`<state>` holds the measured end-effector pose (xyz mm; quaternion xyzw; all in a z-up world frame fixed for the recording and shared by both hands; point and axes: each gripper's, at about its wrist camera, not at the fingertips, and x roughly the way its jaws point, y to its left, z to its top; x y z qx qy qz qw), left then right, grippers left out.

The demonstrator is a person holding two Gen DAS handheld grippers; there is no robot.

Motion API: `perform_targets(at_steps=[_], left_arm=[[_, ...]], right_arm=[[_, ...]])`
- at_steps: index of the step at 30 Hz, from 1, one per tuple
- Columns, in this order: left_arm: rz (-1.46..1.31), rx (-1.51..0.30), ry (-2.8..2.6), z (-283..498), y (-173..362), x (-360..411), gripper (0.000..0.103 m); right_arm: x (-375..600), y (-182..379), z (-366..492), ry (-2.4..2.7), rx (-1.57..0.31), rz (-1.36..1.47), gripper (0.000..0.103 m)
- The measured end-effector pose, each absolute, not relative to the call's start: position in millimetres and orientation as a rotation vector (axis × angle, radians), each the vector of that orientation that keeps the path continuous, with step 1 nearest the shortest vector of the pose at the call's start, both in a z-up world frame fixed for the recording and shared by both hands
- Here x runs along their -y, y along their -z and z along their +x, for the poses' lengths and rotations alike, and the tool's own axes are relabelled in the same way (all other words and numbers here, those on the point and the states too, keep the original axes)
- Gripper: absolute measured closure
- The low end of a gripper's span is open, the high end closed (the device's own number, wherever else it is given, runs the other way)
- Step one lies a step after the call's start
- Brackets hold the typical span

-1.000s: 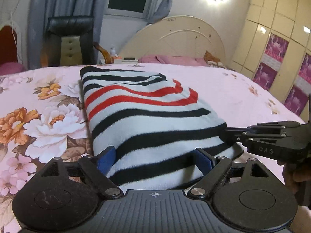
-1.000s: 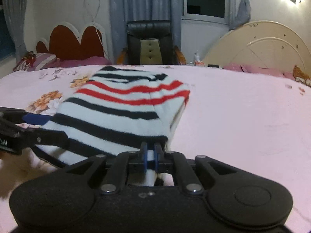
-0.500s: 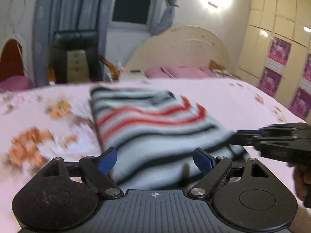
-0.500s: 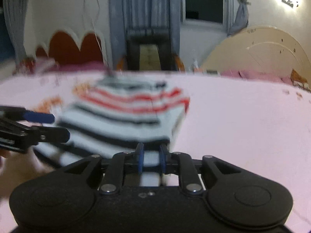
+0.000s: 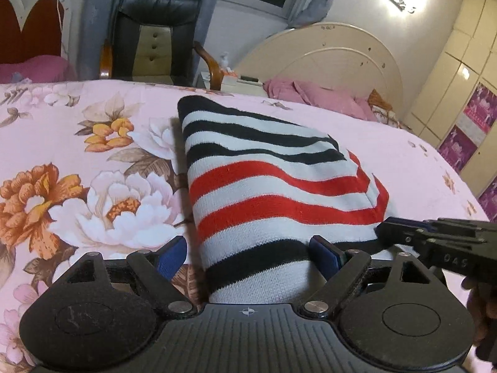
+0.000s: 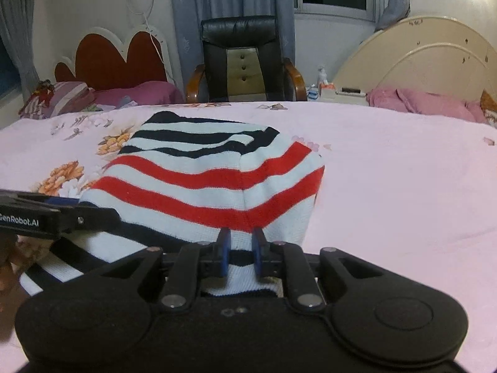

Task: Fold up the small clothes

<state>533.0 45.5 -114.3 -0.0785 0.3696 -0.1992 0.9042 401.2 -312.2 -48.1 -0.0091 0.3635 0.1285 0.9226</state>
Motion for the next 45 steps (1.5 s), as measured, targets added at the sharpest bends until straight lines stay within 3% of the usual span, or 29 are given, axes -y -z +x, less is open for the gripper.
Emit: perform_targets(at_steps=[3, 6, 8, 10, 15, 20, 23, 26, 43, 44, 45], left_arm=[[-0.128, -0.757, 0.403, 532, 111, -43, 0.017], [-0.103, -0.761, 0.372, 532, 108, -41, 0.004], [-0.082, -0.752, 0.362, 530, 106, -42, 0.001], [-0.082, -0.753, 0.368, 529, 104, -44, 0.001], [-0.131, -0.776, 0.433, 529, 100, -56, 0.001], [-0.281, -0.848, 0.527, 538, 109, -77, 0.003], [-0.444, -0.916, 0.603, 547, 123, -90, 0.018], [-0.588, -0.971, 0.641, 554, 140, -98, 0.02], [-0.576, -0.984, 0.699, 587, 147, -80, 0.02], [-0.557, -0.979, 0.696, 587, 146, -77, 0.02], [-0.529, -0.972, 0.694, 587, 144, -74, 0.023]], right_arm=[[315, 39, 397, -0.255, -0.72, -0.008, 0.079], [318, 35, 393, -0.251, -0.702, 0.02, 0.071], [324, 30, 391, -0.245, -0.684, 0.051, 0.059], [332, 25, 390, -0.237, -0.669, 0.086, 0.041], [373, 24, 401, -0.256, -0.726, 0.315, 0.033], [421, 50, 418, -0.326, -0.861, 0.622, 0.032], [435, 73, 425, -0.379, -0.945, 0.728, 0.032], [439, 93, 427, -0.408, -0.987, 0.78, 0.032], [396, 93, 468, -0.618, -1.02, 0.647, 0.039], [396, 94, 468, -0.623, -1.012, 0.652, 0.041], [395, 93, 467, -0.613, -1.006, 0.641, 0.05]])
